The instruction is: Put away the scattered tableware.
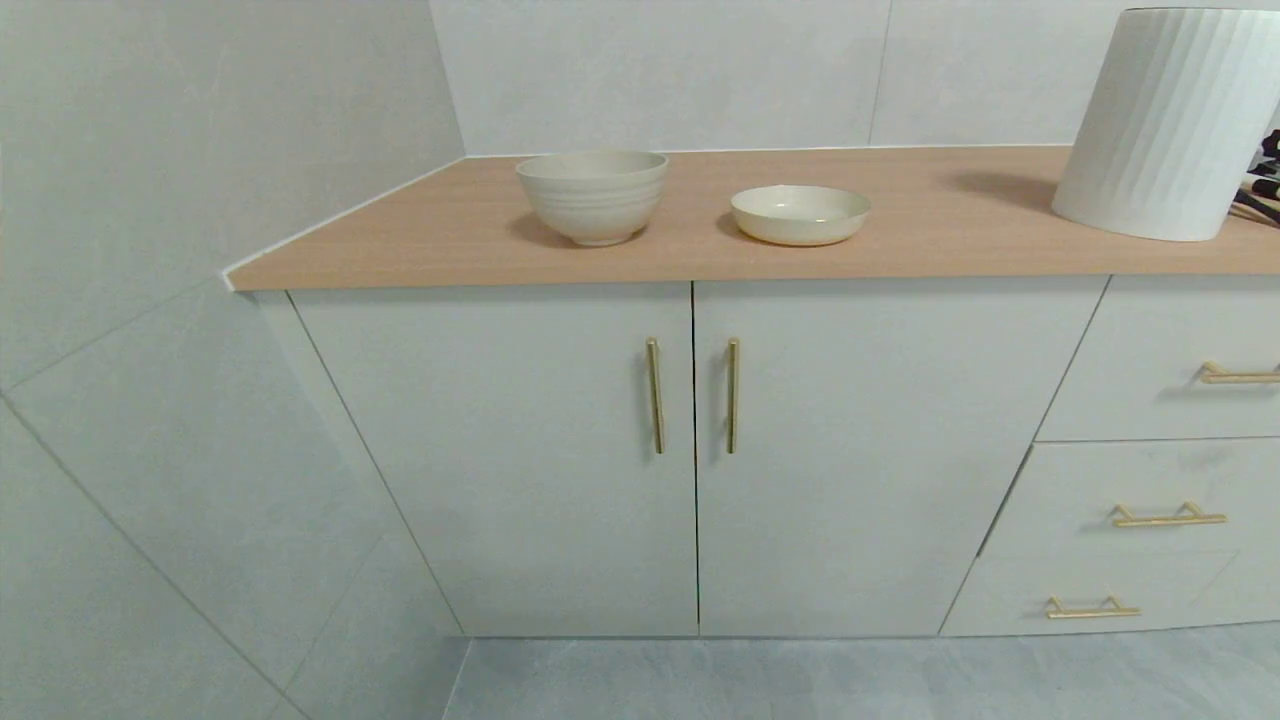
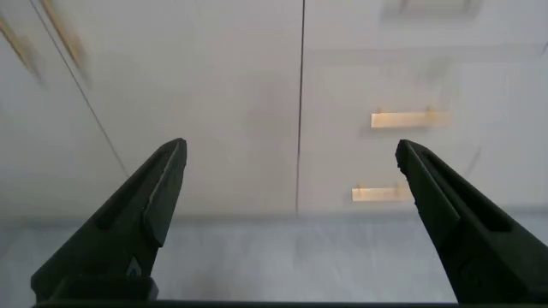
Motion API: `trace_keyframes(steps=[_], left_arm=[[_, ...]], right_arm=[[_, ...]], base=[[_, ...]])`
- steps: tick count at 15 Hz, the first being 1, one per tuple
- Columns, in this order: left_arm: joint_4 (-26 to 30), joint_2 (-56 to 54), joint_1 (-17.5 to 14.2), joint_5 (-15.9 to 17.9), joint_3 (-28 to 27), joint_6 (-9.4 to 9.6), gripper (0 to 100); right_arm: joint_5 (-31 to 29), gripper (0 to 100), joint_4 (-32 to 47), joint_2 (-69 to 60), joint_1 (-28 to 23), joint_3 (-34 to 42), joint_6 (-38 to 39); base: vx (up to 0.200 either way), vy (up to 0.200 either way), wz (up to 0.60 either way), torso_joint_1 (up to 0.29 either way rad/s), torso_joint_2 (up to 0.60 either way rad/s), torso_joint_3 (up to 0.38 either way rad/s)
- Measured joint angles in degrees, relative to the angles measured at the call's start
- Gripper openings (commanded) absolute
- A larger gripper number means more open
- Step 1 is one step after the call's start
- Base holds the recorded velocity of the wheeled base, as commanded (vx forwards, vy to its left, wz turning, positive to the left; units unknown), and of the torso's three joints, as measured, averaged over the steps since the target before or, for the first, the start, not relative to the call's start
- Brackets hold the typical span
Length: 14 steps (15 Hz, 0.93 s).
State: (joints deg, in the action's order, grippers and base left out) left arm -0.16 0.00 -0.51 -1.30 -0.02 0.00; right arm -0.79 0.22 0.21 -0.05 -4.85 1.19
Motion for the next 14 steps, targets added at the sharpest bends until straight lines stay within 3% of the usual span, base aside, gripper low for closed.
trace_keyframes(steps=[3, 6, 9, 11, 14], left_arm=[[0.0, 0.0, 0.0, 0.0, 0.0, 0.02, 100], [0.0, 0.0, 0.0, 0.0, 0.0, 0.00, 100], [0.0, 0.0, 0.0, 0.0, 0.0, 0.00, 100], [0.0, 0.0, 0.0, 0.0, 0.0, 0.00, 100], [0.0, 0.0, 0.0, 0.0, 0.0, 0.05, 100]], right_arm=[[6.1, 100, 2.6, 6.1, 1.0, -8.5, 0.8], [13.5, 100, 3.5, 21.0, 2.9, -14.5, 1.0], [16.6, 100, 1.1, 39.6, 11.5, -20.9, 1.5], [17.5, 100, -7.9, 53.5, 18.7, -24.9, 2.2], [18.0, 100, -27.3, 73.4, 26.5, -30.5, 5.4]], base=[[0.000, 0.000, 0.00, 0.000, 0.00, 0.000], [0.000, 0.000, 0.00, 0.000, 0.00, 0.000], [0.000, 0.000, 0.00, 0.000, 0.00, 0.000], [0.000, 0.000, 0.00, 0.000, 0.00, 0.000], [0.000, 0.000, 0.00, 0.000, 0.00, 0.000]])
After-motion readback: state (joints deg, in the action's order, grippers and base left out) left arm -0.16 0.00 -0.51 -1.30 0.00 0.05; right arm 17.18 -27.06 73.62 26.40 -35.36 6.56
